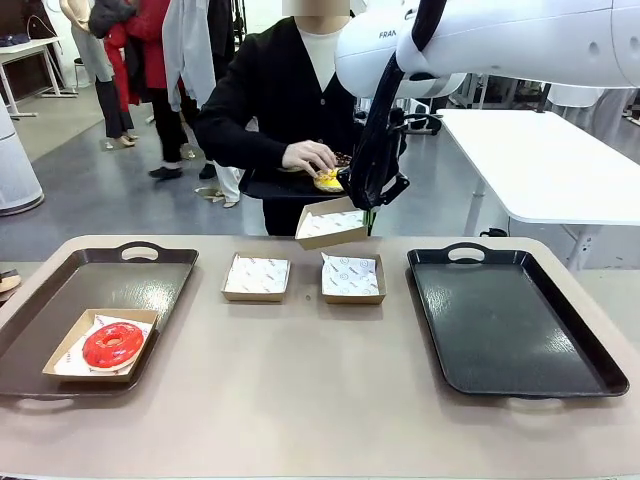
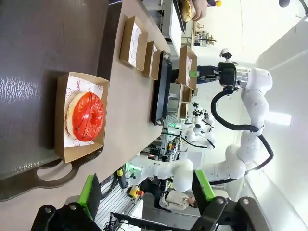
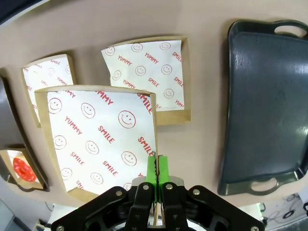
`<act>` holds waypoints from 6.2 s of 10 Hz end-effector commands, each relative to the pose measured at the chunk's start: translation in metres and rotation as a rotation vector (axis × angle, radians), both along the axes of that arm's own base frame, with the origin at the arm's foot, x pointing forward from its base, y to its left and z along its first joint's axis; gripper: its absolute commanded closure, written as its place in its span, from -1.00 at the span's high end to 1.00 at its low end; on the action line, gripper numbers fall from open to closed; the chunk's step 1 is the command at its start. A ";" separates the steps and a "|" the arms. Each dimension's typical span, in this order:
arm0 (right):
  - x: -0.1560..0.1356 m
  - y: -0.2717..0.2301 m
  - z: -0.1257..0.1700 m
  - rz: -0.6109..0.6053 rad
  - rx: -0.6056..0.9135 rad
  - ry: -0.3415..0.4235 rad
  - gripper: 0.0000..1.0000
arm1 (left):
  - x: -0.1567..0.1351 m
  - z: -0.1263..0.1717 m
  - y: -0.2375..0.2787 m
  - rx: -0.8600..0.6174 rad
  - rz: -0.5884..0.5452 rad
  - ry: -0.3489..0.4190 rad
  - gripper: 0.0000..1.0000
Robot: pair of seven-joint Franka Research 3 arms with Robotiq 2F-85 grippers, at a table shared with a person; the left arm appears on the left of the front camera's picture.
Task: Individually package the donuts and arrange them on the tray.
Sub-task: Place the picked Paper togo box on the Handle tray while simultaneously picking up another Paper togo box from the table with the other hand.
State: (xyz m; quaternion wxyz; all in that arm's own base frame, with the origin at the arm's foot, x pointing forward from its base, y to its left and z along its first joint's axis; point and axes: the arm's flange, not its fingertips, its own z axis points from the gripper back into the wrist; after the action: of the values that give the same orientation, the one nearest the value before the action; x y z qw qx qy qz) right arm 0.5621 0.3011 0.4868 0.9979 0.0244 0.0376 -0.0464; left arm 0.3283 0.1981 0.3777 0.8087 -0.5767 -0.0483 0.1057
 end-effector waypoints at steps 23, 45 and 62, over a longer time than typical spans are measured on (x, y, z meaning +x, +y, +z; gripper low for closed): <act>-0.002 -0.001 0.001 -0.001 0.005 -0.005 -1.00 | -0.003 0.001 0.001 -0.015 -0.003 -0.008 1.00; -0.027 -0.091 0.025 0.113 0.115 -0.051 -0.96 | 0.026 0.058 -0.068 0.220 -0.065 0.003 1.00; -0.129 -0.267 -0.062 0.009 0.085 0.017 -0.96 | 0.173 0.095 -0.344 1.162 -0.171 -0.173 1.00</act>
State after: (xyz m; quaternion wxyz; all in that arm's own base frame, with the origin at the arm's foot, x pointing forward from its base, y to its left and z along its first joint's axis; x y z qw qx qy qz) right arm 0.4283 0.0378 0.4309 0.9946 0.0760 0.0510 -0.0496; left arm 0.4950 -0.1369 0.4748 0.9890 -0.0743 -0.1125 -0.0609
